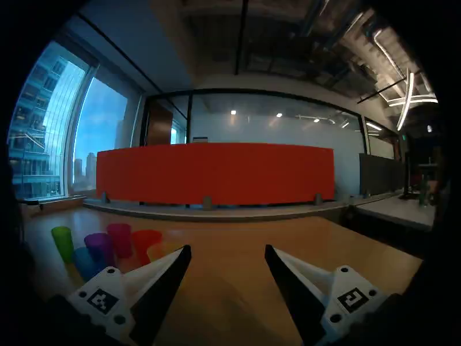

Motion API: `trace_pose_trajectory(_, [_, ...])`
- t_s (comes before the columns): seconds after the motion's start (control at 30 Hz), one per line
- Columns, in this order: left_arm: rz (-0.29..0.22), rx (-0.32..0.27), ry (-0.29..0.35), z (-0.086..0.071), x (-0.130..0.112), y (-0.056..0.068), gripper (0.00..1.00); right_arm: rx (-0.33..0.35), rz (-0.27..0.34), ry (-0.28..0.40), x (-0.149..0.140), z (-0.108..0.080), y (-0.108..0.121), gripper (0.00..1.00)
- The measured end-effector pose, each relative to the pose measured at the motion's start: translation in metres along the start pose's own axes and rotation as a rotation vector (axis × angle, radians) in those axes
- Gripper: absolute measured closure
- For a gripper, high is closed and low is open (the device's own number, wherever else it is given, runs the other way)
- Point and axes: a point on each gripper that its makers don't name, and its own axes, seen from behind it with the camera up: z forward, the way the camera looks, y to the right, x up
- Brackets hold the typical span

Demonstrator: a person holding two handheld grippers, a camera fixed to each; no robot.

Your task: Pour water

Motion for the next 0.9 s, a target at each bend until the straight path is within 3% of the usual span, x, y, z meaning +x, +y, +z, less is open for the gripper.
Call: trace_pose_trajectory(0.9, [0.0, 0.0, 0.0, 0.0001, -0.0004, 0.0005, 0.09, 0.0, 0.0, -0.002, -0.0015, 0.001, 0.0001, 0.01])
